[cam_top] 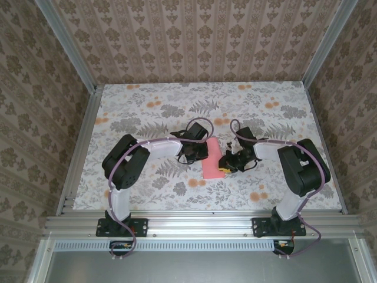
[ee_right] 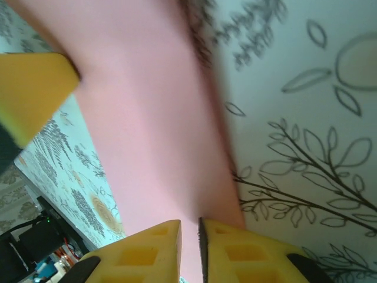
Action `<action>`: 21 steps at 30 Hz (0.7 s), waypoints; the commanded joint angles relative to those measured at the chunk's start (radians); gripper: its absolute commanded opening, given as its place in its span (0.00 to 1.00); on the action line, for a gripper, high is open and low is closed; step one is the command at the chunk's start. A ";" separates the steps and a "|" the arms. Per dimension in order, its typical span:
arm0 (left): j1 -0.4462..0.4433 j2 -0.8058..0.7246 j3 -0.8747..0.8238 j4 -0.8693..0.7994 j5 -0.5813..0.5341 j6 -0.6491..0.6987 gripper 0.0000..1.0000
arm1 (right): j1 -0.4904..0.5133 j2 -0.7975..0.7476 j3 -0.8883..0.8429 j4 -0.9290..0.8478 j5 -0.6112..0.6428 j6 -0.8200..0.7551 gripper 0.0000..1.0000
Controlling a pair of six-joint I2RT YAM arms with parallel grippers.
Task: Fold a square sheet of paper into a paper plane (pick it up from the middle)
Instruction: Fold the square sheet of paper in half at the center of the table.
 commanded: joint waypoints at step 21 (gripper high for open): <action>-0.006 0.043 0.017 -0.089 -0.015 0.040 0.00 | -0.003 -0.032 -0.121 0.002 0.001 0.004 0.19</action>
